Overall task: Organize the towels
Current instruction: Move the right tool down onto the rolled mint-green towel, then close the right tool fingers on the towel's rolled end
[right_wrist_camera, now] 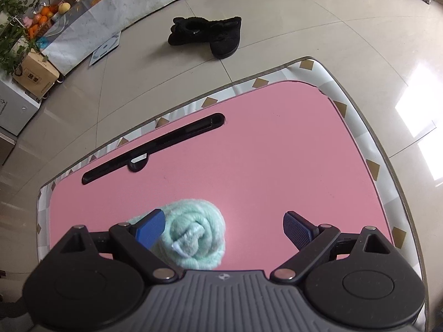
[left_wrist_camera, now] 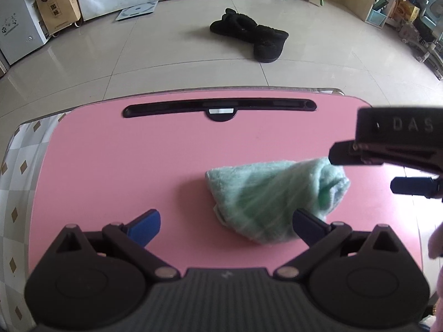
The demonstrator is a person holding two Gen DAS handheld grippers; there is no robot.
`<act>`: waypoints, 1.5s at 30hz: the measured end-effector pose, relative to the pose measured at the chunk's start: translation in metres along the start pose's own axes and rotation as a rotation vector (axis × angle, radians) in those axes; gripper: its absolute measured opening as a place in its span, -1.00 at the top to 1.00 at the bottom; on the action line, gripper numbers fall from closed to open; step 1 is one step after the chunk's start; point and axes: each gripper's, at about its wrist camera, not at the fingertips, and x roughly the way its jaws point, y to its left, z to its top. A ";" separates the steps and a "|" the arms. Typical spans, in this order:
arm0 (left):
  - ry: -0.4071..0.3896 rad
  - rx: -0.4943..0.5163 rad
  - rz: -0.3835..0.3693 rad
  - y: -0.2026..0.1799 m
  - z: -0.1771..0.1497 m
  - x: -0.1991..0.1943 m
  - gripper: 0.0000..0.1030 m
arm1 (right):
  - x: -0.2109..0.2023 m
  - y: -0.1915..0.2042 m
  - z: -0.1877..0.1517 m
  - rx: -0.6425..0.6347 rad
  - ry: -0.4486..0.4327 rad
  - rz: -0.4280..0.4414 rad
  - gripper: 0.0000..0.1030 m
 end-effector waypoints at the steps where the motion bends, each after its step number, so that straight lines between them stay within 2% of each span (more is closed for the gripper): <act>1: 0.007 0.000 -0.001 0.000 -0.001 0.003 -0.98 | 0.003 0.001 0.001 -0.001 0.001 0.000 -0.80; 8: 0.016 0.007 -0.008 0.000 -0.003 0.013 -0.98 | 0.023 0.001 -0.006 -0.010 0.042 -0.011 -0.80; 13: 0.053 0.006 0.000 -0.001 -0.006 0.024 -0.98 | 0.024 0.002 -0.008 -0.041 0.033 -0.046 -0.80; 17: 0.075 -0.018 -0.004 0.002 -0.008 0.030 -0.99 | 0.028 -0.001 -0.009 -0.036 0.053 -0.041 -0.81; 24: 0.054 -0.050 -0.008 0.008 -0.004 0.027 -0.99 | 0.029 0.002 -0.011 -0.101 0.026 -0.086 -0.84; 29: 0.065 -0.086 -0.028 0.013 -0.004 0.034 -0.99 | 0.033 0.004 -0.011 -0.093 0.031 -0.085 -0.86; 37: 0.056 -0.055 0.001 0.002 -0.003 0.042 -1.00 | 0.035 0.017 -0.015 -0.176 -0.006 -0.147 -0.91; 45: 0.072 -0.091 -0.003 0.003 -0.002 0.047 -1.00 | 0.036 0.014 -0.016 -0.168 -0.011 -0.142 -0.96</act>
